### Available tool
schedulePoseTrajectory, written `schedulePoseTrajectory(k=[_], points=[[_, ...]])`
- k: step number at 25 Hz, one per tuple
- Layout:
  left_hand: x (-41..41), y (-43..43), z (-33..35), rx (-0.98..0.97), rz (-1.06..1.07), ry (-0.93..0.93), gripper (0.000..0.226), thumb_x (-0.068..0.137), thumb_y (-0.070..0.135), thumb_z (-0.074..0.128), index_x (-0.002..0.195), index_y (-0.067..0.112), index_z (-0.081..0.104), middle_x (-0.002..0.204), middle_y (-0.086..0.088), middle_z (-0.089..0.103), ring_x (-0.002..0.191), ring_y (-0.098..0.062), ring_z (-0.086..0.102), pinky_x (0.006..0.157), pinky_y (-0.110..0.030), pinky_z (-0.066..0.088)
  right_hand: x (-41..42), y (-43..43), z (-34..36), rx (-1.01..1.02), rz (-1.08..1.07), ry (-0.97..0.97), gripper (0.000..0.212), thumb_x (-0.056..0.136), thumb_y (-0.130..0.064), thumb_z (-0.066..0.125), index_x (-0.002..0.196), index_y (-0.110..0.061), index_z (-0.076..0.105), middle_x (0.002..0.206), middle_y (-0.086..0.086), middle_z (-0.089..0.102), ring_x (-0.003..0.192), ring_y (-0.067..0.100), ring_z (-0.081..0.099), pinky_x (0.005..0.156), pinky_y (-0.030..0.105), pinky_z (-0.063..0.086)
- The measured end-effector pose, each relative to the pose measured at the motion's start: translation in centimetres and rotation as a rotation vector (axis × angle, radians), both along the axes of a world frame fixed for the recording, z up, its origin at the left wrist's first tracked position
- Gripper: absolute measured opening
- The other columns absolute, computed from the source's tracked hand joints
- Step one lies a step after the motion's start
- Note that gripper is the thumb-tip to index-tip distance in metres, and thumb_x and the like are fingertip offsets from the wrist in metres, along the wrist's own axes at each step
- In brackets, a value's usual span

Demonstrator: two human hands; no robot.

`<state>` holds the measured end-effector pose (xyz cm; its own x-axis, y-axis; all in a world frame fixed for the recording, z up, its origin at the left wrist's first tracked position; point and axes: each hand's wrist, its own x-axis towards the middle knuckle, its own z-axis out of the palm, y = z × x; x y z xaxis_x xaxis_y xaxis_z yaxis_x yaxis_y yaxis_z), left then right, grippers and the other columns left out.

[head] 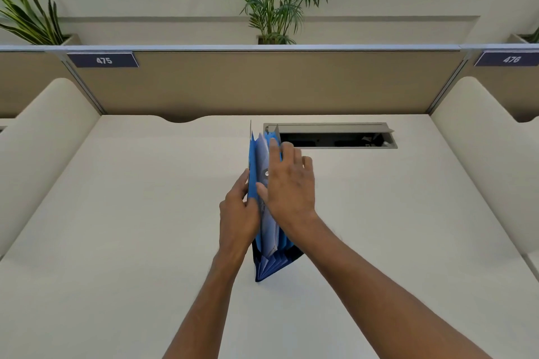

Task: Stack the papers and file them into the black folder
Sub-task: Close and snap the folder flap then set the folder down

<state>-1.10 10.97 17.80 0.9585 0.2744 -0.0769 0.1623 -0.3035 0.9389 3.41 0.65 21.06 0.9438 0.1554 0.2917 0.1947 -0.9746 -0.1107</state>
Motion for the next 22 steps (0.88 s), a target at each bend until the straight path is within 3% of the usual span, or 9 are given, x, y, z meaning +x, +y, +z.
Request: schedulePoseTrajectory(k=[1,3,5,8,11,14,16,19,22], points=[[0.0,-0.1,0.0,0.0,0.007,0.015,0.04,0.104,0.029,0.055,0.144,0.033,0.057,0.078,0.056,0.06,0.083,0.028,0.062,0.06,-0.001,0.051,0.2,-0.6,-0.3,0.038,-0.032,0.081,0.093,0.088,-0.046,0.073,0.158,-0.009,0.025,0.142,0.012,0.048,0.124,0.027,0.053,0.104,0.039,0.046],[-0.2,-0.3,0.0,0.016,0.013,0.043,0.046,0.102,0.014,0.052,0.146,0.025,0.057,0.08,0.048,0.064,0.079,0.028,0.061,0.056,0.001,0.047,0.6,-1.6,-1.1,0.223,-0.075,0.212,0.084,0.091,-0.036,0.074,0.155,-0.007,0.029,0.141,0.013,0.05,0.126,0.028,0.055,0.103,0.038,0.05],[-0.2,-0.6,0.1,0.023,0.01,0.059,0.051,0.102,0.009,0.05,0.15,0.024,0.052,0.112,0.029,0.068,0.08,0.014,0.068,0.059,-0.005,0.052,0.9,-2.5,-2.0,0.45,-0.092,0.269,0.052,0.093,-0.022,0.072,0.136,-0.006,0.047,0.124,0.014,0.059,0.112,0.028,0.062,0.089,0.037,0.056],[0.0,-1.3,0.0,0.031,-0.001,0.09,0.054,0.103,0.013,0.053,0.155,0.024,0.045,0.148,0.003,0.06,0.104,-0.014,0.071,0.082,-0.032,0.064,1.2,-4.0,-3.2,0.716,-0.134,0.247,0.016,0.098,-0.009,0.059,0.114,-0.005,0.059,0.099,0.012,0.069,0.085,0.025,0.069,0.074,0.039,0.061],[0.1,-2.4,-0.5,0.045,-0.017,0.107,0.056,0.1,0.018,0.057,0.154,0.024,0.047,0.138,0.005,0.065,0.104,-0.018,0.072,0.085,-0.043,0.066,0.9,-5.6,-4.0,0.873,-0.123,0.186,0.015,0.102,-0.009,0.056,0.111,-0.006,0.068,0.085,-0.001,0.067,0.068,0.007,0.063,0.062,0.023,0.056],[0.3,-4.0,-1.5,0.109,-0.028,0.119,0.048,0.098,0.023,0.059,0.146,0.021,0.056,0.103,0.015,0.065,0.083,-0.004,0.064,0.074,-0.028,0.062,0.9,-7.5,-5.2,1.032,-0.177,0.232,0.019,0.107,-0.016,0.052,0.099,-0.008,0.068,0.084,0.004,0.071,0.076,0.017,0.07,0.067,0.036,0.06],[0.5,-5.3,-2.2,0.183,-0.074,0.099,0.03,0.097,0.028,0.06,0.126,0.022,0.065,0.103,0.01,0.07,0.083,-0.006,0.065,0.07,-0.023,0.058,1.0,-8.9,-6.2,1.198,-0.248,0.326,0.026,0.108,-0.018,0.048,0.095,-0.008,0.068,0.095,0.014,0.074,0.09,0.028,0.075,0.082,0.041,0.065],[0.9,-7.8,-3.5,0.283,-0.145,0.051,0.019,0.097,0.033,0.061,0.111,0.021,0.064,0.102,0.007,0.069,0.09,-0.011,0.067,0.071,-0.024,0.06,0.8,-10.7,-7.4,1.328,-0.327,0.399,0.03,0.109,-0.018,0.046,0.09,-0.013,0.068,0.099,0.016,0.075,0.096,0.027,0.076,0.085,0.034,0.064],[1.2,-10.1,-5.0,0.403,-0.182,0.102,0.026,0.097,0.035,0.06,0.115,0.018,0.062,0.119,0.001,0.066,0.111,-0.021,0.065,0.085,-0.04,0.063,0.5,-12.2,-8.9,1.365,-0.364,0.436,0.029,0.11,-0.019,0.046,0.098,-0.007,0.069,0.1,0.018,0.075,0.096,0.027,0.076,0.086,0.034,0.064]])
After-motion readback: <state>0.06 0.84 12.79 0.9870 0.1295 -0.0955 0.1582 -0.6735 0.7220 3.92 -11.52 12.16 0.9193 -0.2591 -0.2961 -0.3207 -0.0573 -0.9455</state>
